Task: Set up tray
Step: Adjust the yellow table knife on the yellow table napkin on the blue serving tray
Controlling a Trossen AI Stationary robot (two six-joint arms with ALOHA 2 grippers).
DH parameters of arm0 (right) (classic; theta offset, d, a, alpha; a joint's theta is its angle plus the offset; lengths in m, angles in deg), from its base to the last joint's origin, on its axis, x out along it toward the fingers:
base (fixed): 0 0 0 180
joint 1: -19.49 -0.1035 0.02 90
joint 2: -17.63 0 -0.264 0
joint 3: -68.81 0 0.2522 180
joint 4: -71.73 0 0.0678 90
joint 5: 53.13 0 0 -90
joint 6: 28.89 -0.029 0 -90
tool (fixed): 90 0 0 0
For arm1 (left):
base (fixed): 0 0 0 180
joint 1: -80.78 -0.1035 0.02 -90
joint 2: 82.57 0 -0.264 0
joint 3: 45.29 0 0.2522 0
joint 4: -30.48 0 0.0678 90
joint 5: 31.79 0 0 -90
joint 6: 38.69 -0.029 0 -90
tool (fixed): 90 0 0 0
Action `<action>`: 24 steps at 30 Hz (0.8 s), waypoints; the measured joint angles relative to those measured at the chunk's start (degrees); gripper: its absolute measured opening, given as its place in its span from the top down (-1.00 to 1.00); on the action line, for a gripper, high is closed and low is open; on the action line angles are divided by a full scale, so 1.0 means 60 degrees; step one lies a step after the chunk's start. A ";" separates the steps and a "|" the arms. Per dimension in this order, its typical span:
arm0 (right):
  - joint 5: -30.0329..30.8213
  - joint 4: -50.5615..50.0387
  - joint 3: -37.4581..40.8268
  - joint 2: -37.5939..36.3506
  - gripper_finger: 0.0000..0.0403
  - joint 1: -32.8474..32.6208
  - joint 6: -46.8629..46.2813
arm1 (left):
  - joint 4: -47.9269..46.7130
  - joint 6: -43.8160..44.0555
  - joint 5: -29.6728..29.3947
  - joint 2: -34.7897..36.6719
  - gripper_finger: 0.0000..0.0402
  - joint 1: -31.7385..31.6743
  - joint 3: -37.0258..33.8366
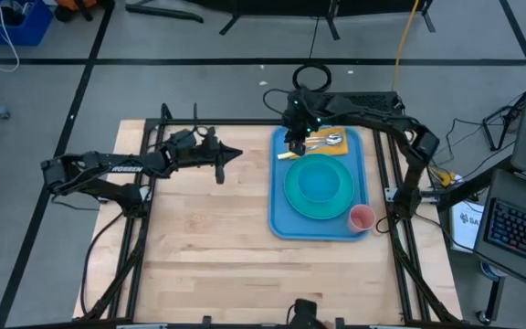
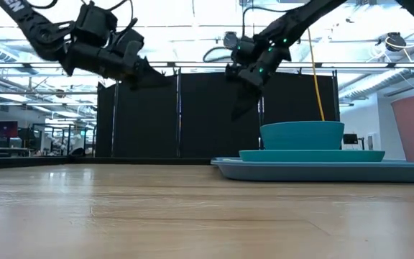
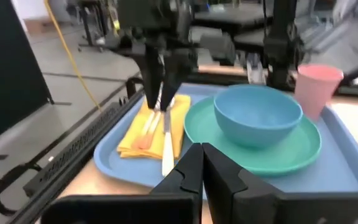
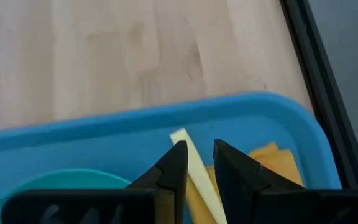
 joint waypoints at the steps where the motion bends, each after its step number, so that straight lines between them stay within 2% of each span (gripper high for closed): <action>1: 0.0000 -0.0164 -0.0119 0.0116 0.65 0.0066 0.0095 | 0.0409 0.0106 0.0001 -0.0003 0.94 -0.0019 -0.0205; 4: 0.0007 -0.0568 -0.0372 0.0338 0.65 0.0275 0.0316 | 0.1438 0.0313 -0.0192 0.0008 0.87 -0.0083 -0.0723; 10: 0.0029 -0.1063 -0.0467 0.0465 0.65 0.0606 0.0449 | 0.2204 0.0347 -0.1129 0.0004 0.82 -0.0100 -0.1422; 24: 0.0027 -0.1326 -0.0474 0.0461 0.65 0.0444 0.0133 | 0.1968 0.0165 -0.1339 0.0000 0.81 -0.0100 -0.1523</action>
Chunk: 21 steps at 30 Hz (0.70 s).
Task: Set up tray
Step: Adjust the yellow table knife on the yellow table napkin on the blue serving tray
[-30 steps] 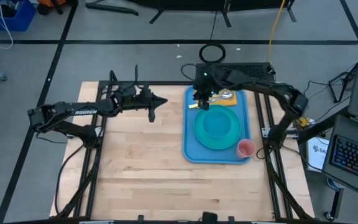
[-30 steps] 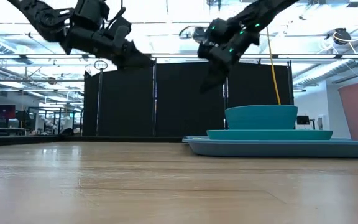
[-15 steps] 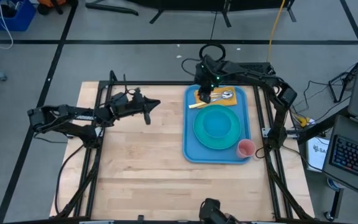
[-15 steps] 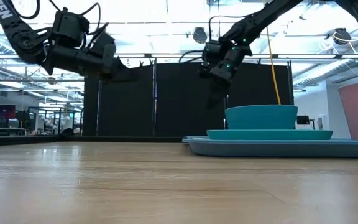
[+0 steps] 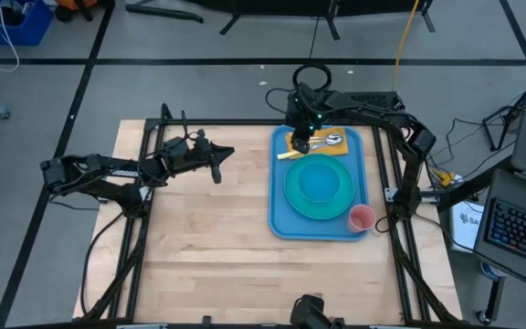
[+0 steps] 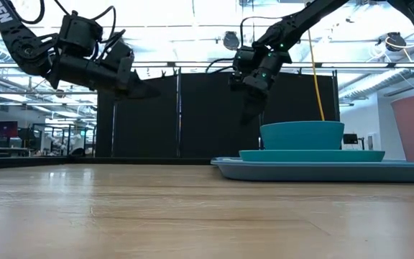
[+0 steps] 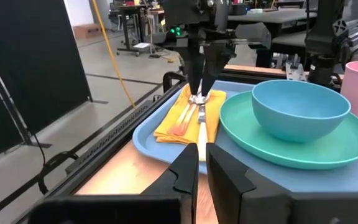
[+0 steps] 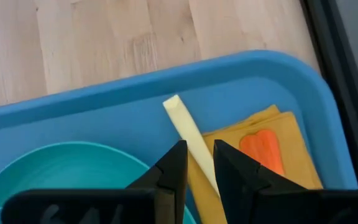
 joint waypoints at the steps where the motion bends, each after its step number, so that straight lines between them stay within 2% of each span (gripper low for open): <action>1: 0.0010 -0.0052 0.0000 0.0038 0.65 0.0000 -0.0007 | -0.0016 0.0000 0.0000 0.0000 0.81 0.0000 0.0000; 7: 0.0785 -0.0497 0.0015 0.0529 0.65 -0.0087 0.0263 | -0.0021 -0.0028 -0.0005 -0.0036 0.81 0.0000 0.0000; 21: 0.0730 0.0975 0.0015 0.0882 0.65 -0.0885 0.0658 | -0.0154 -0.0061 -0.0007 -0.0036 0.81 -0.0004 0.0004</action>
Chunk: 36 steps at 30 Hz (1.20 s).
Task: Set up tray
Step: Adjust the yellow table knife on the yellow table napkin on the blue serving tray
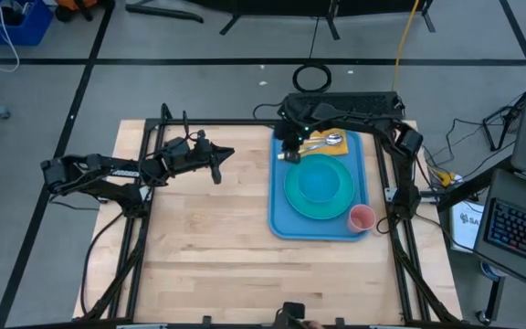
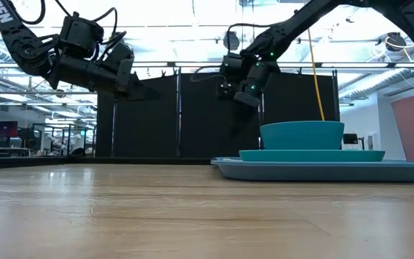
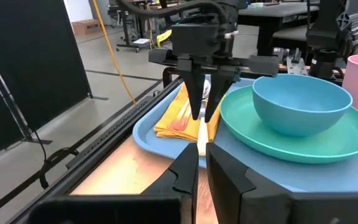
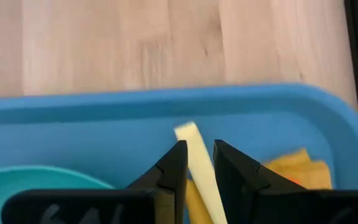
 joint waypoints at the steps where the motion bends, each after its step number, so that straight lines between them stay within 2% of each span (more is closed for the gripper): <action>1: -0.0011 0.0092 0.0000 0.0000 0.65 -0.0052 0.0014 | -0.0007 0.0003 0.0000 0.0000 0.81 0.0002 0.0000; 9: 0.0088 0.0518 0.0004 0.0775 0.65 -0.0310 0.0245 | -0.0024 0.0010 0.0000 0.0000 0.81 0.0001 0.0000; 14: 0.0922 0.0585 -0.0003 0.1193 0.65 -0.0352 0.0497 | -0.0119 0.0010 0.0004 0.0000 0.81 0.0004 0.0000; 36: 0.0994 0.1627 -0.0306 0.1194 0.65 -0.0703 0.0713 | -0.0420 -0.0227 0.0003 0.0000 0.81 0.0003 0.0004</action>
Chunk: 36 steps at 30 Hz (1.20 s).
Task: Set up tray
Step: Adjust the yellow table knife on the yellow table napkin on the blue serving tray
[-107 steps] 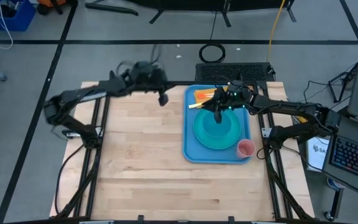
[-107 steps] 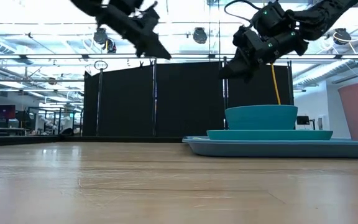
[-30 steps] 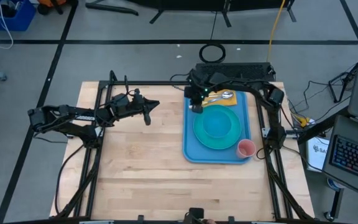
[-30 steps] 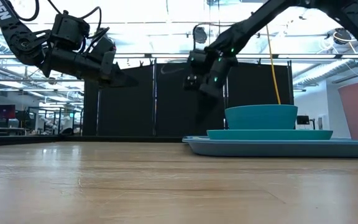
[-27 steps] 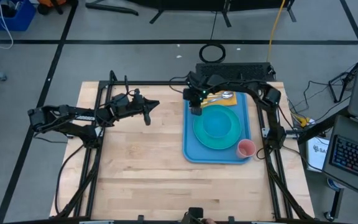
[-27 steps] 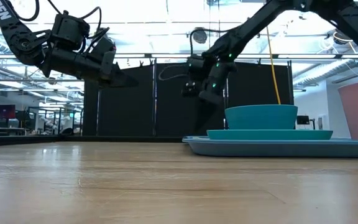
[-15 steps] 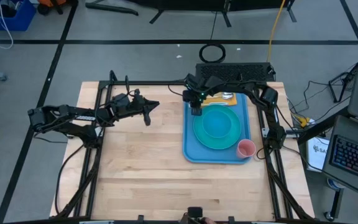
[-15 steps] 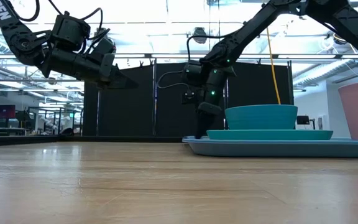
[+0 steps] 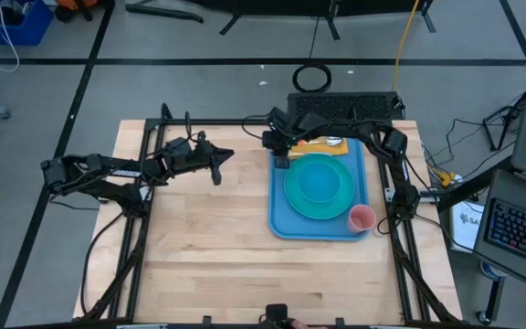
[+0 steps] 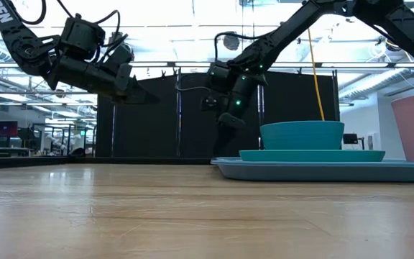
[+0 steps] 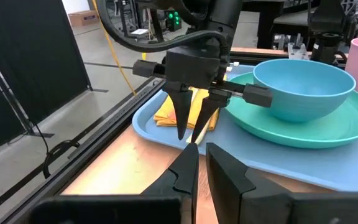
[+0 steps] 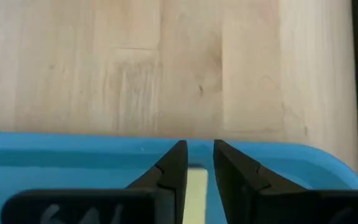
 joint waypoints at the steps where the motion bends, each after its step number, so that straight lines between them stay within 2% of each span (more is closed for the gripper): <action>1: 0.0004 0.0015 0.0000 0.0001 0.65 -0.0025 -0.0009 | -0.0020 0.0000 0.0000 0.0000 0.81 0.0001 0.0000; 23: 0.0046 -0.1344 0.0004 0.0190 0.65 0.0113 -0.0293 | -0.0085 -0.0004 0.0000 0.0000 0.81 -0.0003 0.0004; 29: 0.0961 -0.1819 -0.0004 0.0190 0.65 0.0109 -0.0247 | -0.0086 -0.0004 0.0000 0.0000 0.81 0.0001 0.0004; 36: 0.1024 -0.2186 -0.0004 0.0074 0.65 0.0153 -0.0307 | -0.0096 -0.0004 0.0000 0.0000 0.81 0.0001 0.0004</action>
